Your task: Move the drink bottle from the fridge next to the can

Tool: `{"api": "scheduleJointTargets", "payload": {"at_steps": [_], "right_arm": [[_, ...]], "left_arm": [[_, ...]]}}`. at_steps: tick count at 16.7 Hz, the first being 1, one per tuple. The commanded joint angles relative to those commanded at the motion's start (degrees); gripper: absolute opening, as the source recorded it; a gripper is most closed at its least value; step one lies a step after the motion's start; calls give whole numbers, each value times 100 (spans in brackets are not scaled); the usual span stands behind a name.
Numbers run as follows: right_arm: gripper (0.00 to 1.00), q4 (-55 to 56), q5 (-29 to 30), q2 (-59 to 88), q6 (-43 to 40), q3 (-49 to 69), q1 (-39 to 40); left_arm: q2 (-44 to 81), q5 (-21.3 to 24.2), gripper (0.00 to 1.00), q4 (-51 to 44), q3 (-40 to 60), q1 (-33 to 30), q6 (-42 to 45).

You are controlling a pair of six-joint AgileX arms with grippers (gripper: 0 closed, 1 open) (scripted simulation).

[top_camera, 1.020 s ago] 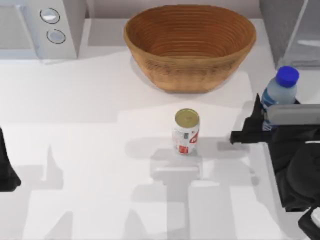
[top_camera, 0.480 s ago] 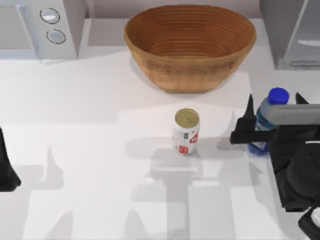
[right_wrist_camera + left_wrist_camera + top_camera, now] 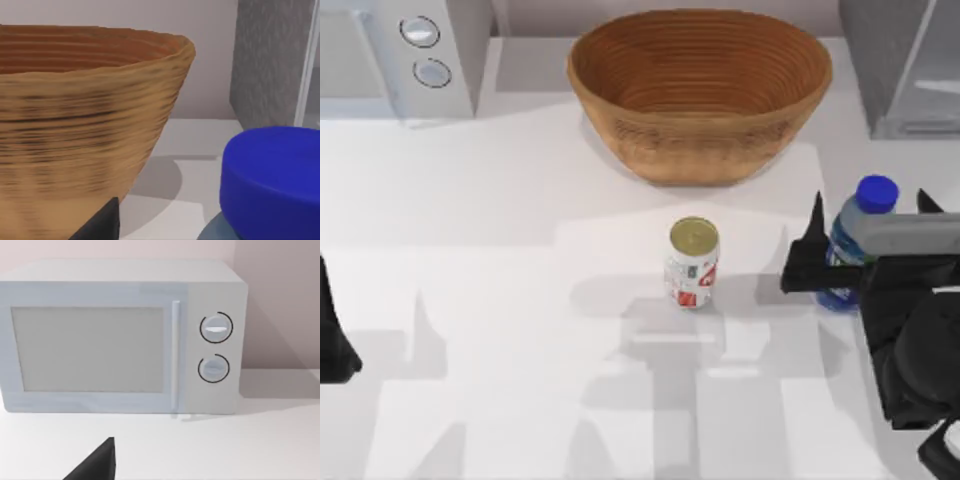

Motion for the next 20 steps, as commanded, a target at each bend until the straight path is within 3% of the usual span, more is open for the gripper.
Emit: {"api": "scheduleJointTargets", "payload": {"at_steps": [4,10,15,20], "right_arm": [[100,331,338,-74,3,-423,345],[100,324,310,-113,3,-465,335],[100,-496,-582,-1295,32,-819,2],[100,-2706,-1903,-3773,103,-1389,-809]], "left_arm": [[0,0,100,0,0,0,0],[0,0,100,0,0,0,0],[0,0,100,0,0,0,0],[0,0,100,0,0,0,0]]}}
